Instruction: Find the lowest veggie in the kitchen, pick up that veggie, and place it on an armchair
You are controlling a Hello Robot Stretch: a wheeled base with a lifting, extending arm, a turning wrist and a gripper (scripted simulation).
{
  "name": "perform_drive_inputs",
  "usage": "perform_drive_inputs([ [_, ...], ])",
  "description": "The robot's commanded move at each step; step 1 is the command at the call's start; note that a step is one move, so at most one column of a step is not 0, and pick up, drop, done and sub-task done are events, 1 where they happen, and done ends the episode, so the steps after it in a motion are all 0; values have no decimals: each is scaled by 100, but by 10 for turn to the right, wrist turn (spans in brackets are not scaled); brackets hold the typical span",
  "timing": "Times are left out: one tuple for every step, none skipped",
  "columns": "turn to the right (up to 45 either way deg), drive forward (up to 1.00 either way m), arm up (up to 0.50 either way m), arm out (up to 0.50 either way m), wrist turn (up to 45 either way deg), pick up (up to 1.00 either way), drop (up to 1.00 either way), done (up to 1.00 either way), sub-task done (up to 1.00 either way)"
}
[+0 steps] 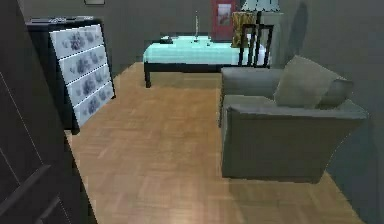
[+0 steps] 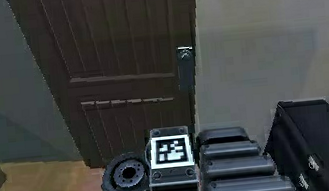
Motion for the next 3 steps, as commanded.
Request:
perform_drive_inputs([
  [0,100,0,0,0,0,0,0,0],
  [-30,0,0,0,0,0,0,0,0],
  [-180,0,0,0,0,0,0,0,0],
])
